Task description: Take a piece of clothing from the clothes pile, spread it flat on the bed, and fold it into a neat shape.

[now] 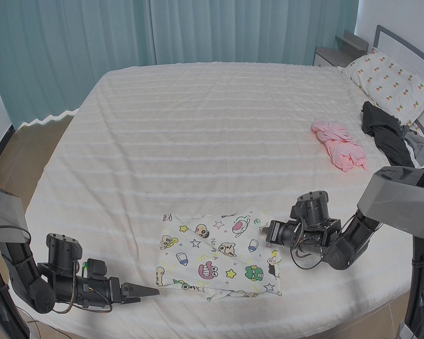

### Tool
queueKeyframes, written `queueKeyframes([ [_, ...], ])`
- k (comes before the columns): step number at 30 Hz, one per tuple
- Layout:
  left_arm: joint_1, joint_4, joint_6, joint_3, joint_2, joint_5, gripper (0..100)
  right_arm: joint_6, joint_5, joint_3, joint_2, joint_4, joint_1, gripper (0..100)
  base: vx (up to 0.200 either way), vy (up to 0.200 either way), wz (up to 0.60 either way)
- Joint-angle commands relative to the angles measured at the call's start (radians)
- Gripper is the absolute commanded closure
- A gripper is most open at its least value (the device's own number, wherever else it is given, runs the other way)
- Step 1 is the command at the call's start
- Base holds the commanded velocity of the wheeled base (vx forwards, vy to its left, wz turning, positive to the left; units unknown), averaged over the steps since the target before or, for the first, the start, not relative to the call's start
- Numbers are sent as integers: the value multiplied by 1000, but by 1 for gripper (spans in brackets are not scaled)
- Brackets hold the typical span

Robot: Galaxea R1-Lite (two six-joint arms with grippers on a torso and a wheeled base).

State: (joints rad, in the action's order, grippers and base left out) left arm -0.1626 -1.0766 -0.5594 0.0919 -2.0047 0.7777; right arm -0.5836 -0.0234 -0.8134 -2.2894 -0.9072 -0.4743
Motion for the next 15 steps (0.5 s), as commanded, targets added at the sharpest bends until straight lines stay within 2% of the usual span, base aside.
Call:
queueKeyframes([
  [1, 0, 0, -1, 0, 0, 0, 0, 4, 0, -1, -18, -5, -1, 0, 0, 0, 0],
  [11, 0, 0, -1, 2, 0, 0, 0, -4, -4, -6, -30, -10, 0, 0, 0, 0, 0],
  [15, 0, 0, -1, 2, 0, 0, 0, -7, -15, 7, -24, -81, -6, 0, 0, 0, 0],
])
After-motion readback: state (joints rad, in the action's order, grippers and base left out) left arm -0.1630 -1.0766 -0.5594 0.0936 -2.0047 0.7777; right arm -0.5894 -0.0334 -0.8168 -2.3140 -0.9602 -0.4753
